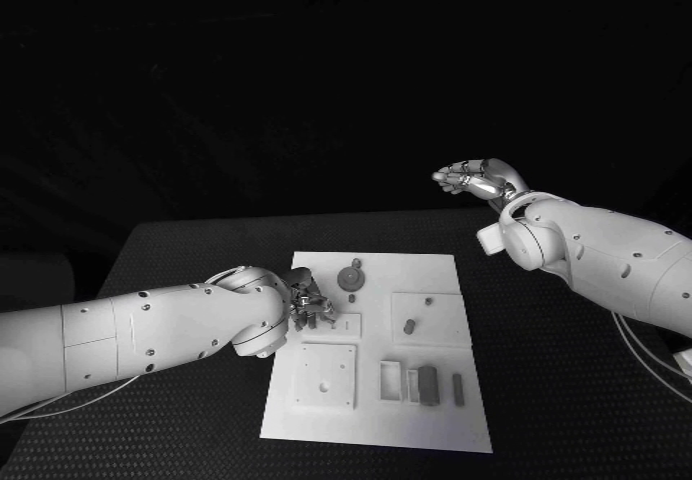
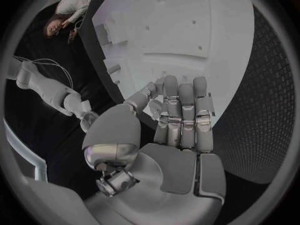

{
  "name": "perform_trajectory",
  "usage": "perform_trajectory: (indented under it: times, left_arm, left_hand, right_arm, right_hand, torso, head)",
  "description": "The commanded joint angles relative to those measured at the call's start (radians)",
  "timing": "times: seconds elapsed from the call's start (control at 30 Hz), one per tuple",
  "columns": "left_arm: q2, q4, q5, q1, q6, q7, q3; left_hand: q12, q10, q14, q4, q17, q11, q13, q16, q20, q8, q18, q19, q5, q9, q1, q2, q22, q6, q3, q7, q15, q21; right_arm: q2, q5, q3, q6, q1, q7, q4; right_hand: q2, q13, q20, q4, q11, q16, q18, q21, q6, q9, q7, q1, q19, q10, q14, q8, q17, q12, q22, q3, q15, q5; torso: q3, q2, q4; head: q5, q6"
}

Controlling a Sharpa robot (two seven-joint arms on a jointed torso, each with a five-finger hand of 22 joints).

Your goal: Assemble the parts on the task board

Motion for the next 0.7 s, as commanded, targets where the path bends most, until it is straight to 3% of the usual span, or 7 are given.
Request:
perform_trajectory:
  times: [0.03, 0.27, 0.7]
  left_arm:
    - [0.004, 0.001, -0.014, -0.002, 0.021, -0.003, 0.0]
    - [0.005, 0.007, -0.02, -0.005, 0.052, -0.009, 0.0]
    - [0.006, 0.007, -0.033, -0.007, 0.045, -0.009, 0.0]
  left_hand:
    - [0.004, 0.016, 0.005, -0.005, -0.001, -0.015, 0.001, 0.004, -0.001, 0.034, 0.01, 0.002, 0.006, 0.039, 0.002, 0.011, 0.027, 0.046, 0.0, -0.039, 0.0, 0.006]
    - [0.004, 0.017, 0.006, -0.011, -0.001, -0.015, 0.001, 0.004, -0.001, 0.034, 0.01, 0.0, 0.006, 0.038, -0.003, 0.015, 0.027, 0.046, 0.002, -0.039, 0.0, 0.01]
    - [0.002, 0.015, 0.004, -0.015, -0.003, -0.014, 0.001, 0.003, -0.001, 0.031, 0.009, -0.003, 0.004, 0.037, -0.01, 0.019, 0.026, 0.044, 0.002, -0.037, 0.0, 0.012]
  right_arm:
    - [0.001, 0.002, 0.0, 0.018, -0.001, 0.01, 0.001]
    - [0.002, 0.002, 0.0, 0.025, -0.001, 0.012, 0.001]
    - [0.002, 0.002, 0.0, 0.033, -0.003, 0.012, 0.003]
  right_hand:
    - [-0.001, -0.001, -0.003, 0.006, -0.001, -0.005, -0.012, -0.005, -0.009, -0.002, 0.033, -0.007, -0.003, -0.01, -0.01, -0.002, -0.001, -0.005, 0.001, 0.0, 0.0, 0.0]
    - [-0.002, -0.001, -0.002, 0.011, 0.001, -0.011, -0.015, -0.011, -0.013, -0.002, 0.036, -0.007, -0.009, -0.01, -0.017, 0.002, -0.001, -0.011, 0.005, -0.001, 0.006, 0.0]
    - [-0.001, 0.0, -0.001, 0.015, 0.003, -0.013, -0.018, -0.015, -0.015, -0.002, 0.037, -0.006, -0.014, -0.008, -0.019, 0.006, -0.001, -0.014, 0.008, -0.002, 0.01, 0.0]
  torso:
    - [-0.0002, 0.0, -0.0008]
    - [-0.0006, -0.001, -0.0006]
    - [-0.0005, -0.001, -0.0008]
  head:
    - [0.001, -0.002]
    - [0.0, -0.004]
    - [0.0, -0.005]
